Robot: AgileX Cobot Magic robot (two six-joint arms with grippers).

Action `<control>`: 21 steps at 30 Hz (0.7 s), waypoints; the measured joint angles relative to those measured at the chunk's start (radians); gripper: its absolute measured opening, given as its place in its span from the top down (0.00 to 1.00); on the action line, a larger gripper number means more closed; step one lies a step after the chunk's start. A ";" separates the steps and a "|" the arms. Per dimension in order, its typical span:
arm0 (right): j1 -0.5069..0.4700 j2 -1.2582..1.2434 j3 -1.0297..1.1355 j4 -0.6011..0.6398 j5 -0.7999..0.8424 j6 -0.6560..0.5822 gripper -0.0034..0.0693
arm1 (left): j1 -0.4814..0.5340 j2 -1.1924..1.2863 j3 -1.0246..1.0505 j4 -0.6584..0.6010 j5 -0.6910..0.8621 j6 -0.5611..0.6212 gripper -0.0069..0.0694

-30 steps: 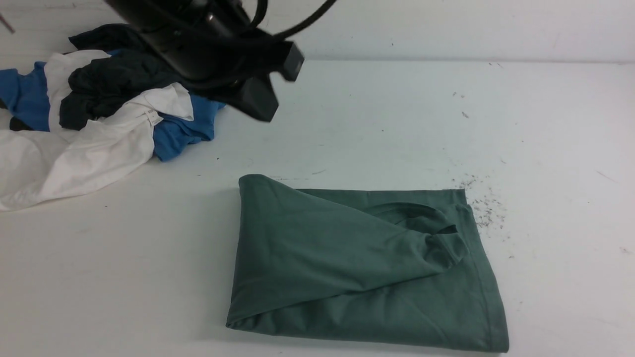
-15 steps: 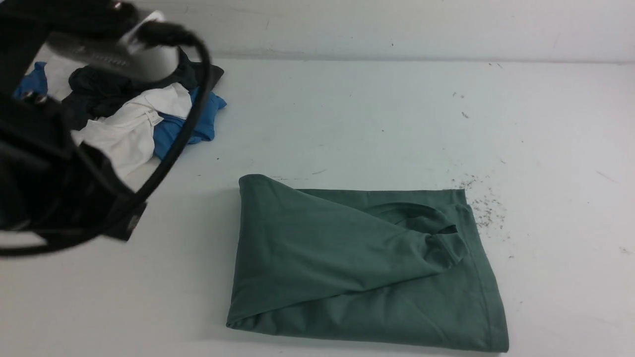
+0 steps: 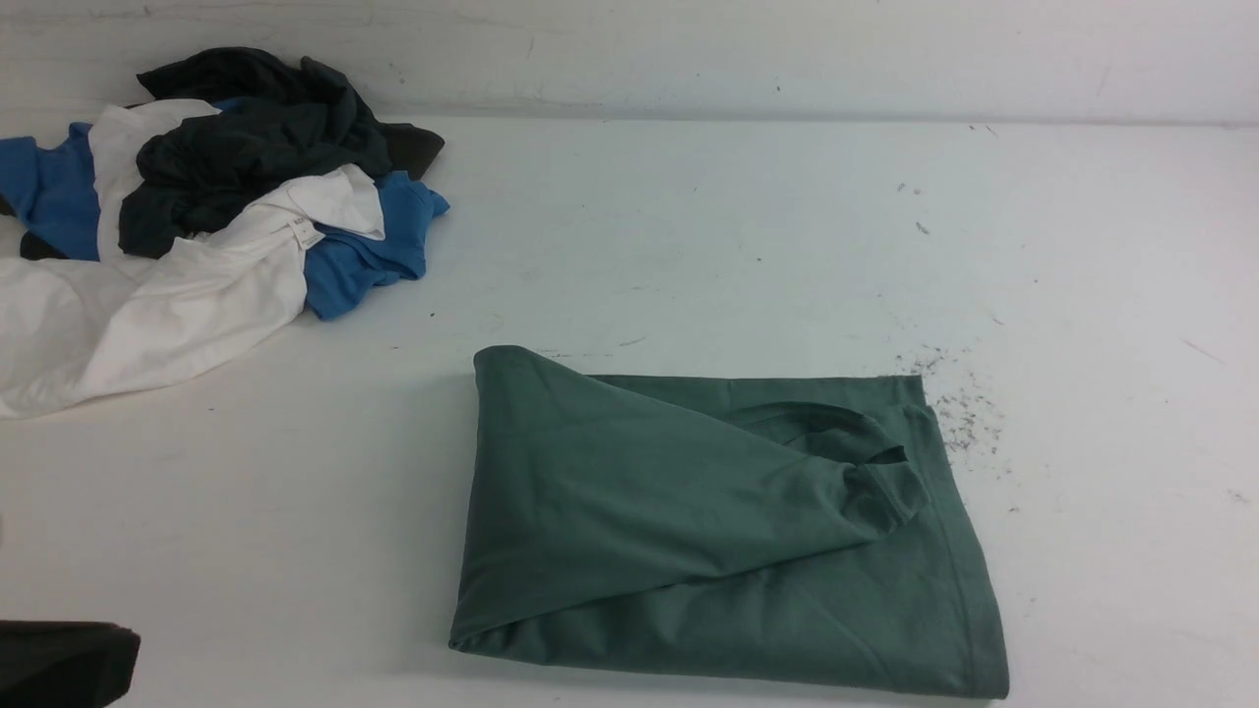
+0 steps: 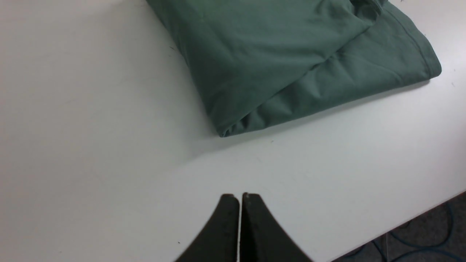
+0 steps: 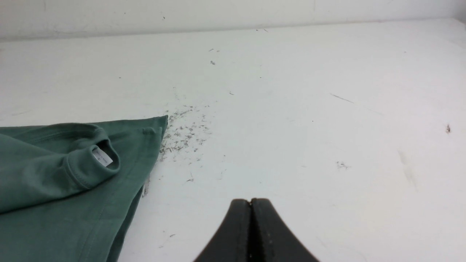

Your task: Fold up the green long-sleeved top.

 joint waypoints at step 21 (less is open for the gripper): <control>0.000 0.000 0.000 -0.008 0.000 -0.170 0.97 | 0.000 -0.172 0.178 -0.094 -0.148 0.002 0.91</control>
